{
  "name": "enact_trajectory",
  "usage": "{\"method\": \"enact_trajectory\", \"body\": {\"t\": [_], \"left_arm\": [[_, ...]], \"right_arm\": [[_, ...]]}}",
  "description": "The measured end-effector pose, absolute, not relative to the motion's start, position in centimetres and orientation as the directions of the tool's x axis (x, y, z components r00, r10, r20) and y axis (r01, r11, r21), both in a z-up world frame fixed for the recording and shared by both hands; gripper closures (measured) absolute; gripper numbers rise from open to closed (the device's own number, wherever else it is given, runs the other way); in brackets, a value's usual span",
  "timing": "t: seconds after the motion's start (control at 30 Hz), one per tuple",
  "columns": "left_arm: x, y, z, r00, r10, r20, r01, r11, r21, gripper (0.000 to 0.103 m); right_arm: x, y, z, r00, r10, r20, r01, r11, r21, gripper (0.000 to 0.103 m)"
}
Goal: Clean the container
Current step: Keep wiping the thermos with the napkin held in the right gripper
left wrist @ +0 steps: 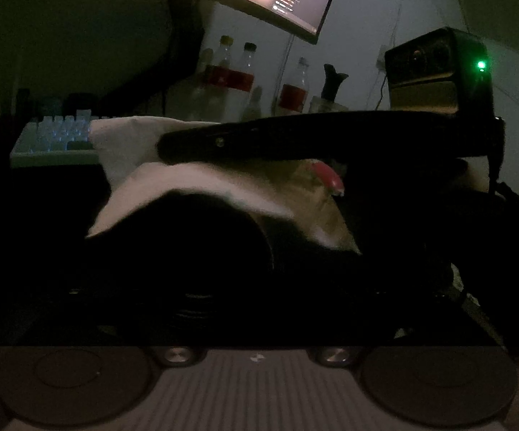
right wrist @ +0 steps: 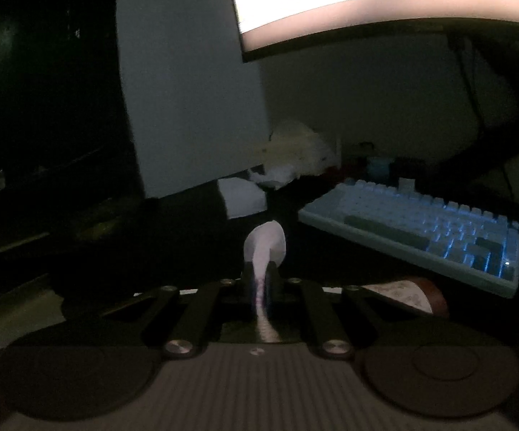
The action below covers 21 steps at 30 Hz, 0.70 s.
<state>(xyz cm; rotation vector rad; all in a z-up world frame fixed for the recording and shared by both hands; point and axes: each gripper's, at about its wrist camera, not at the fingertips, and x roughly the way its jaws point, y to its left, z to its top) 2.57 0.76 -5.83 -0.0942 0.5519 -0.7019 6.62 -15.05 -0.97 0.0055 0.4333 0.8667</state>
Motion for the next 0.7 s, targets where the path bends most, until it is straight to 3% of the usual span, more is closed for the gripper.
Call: {"method": "enact_trajectory", "body": {"t": [0.17,0.43,0.7], "left_arm": [[2.6,0.7,-5.9,0.633,-0.631,-0.449,0.585,0.769,-0.257,0.017],[2.6,0.3,-5.8,0.627,-0.632,-0.456,0.594,0.766,-0.245,0.01],[2.9,0.0,-5.6,0.628,-0.624,-0.465,0.575,0.775,-0.264,0.006]], "right_arm": [[9.9,-17.6,-1.3,0.715,0.571,-0.403,-0.578,0.808,0.118,0.096],[6.8,-14.9,-0.5,0.569,0.724,-0.39,-0.72,0.668,0.188,0.095],[10.2,-15.9,-0.4,0.689,0.549,-0.473,-0.592,0.803,0.069,0.095]]}}
